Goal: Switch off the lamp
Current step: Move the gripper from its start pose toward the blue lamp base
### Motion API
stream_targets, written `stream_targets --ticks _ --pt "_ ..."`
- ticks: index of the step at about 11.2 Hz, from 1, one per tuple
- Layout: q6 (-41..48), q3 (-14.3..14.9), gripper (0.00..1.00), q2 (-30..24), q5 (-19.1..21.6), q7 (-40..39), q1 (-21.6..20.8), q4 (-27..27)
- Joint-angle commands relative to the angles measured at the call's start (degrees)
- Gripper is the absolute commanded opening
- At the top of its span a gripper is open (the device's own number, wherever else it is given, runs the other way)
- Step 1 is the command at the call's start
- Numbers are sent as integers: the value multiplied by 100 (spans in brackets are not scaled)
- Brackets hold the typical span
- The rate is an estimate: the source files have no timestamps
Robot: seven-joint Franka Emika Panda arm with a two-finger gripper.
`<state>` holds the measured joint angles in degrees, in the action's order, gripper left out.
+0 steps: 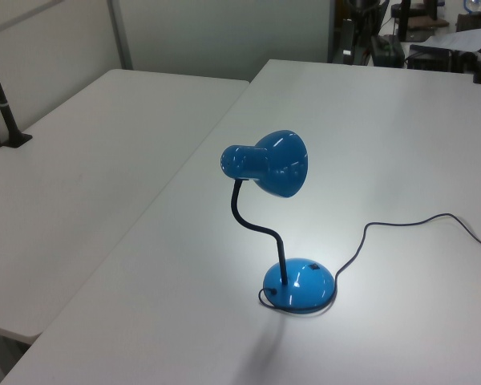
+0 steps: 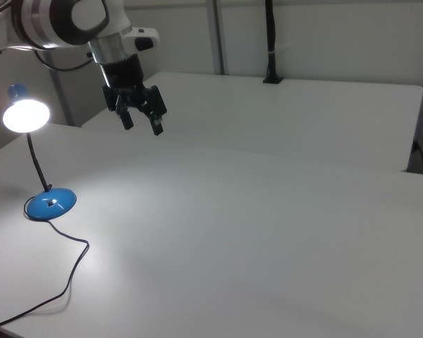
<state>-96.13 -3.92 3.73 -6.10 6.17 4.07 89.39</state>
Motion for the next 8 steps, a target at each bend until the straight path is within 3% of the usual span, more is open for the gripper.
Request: stream_targets --ticks 1,7,8 --pt "349 93 100 -13 -14 104 -143 -71" --pt "350 93 99 -4 -5 95 -161 -62" --pt "306 93 71 13 -5 51 -152 -62"
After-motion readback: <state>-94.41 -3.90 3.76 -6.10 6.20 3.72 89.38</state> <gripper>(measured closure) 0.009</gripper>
